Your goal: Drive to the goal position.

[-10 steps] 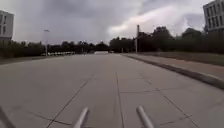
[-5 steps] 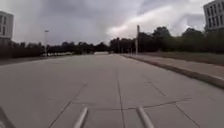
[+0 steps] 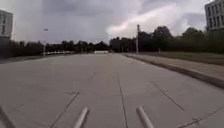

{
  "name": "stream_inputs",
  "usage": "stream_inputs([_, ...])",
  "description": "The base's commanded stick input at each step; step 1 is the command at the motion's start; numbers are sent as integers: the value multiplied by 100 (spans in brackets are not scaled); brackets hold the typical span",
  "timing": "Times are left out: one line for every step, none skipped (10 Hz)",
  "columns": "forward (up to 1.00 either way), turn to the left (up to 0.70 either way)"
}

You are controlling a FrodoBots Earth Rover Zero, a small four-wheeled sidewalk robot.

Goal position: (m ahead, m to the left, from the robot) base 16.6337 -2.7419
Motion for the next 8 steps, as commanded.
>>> stream_inputs([100, 0])
stream_inputs([100, 0])
stream_inputs([100, 0])
stream_inputs([100, 0])
stream_inputs([100, -11])
stream_inputs([100, -27])
stream_inputs([100, -27])
stream_inputs([100, -27])
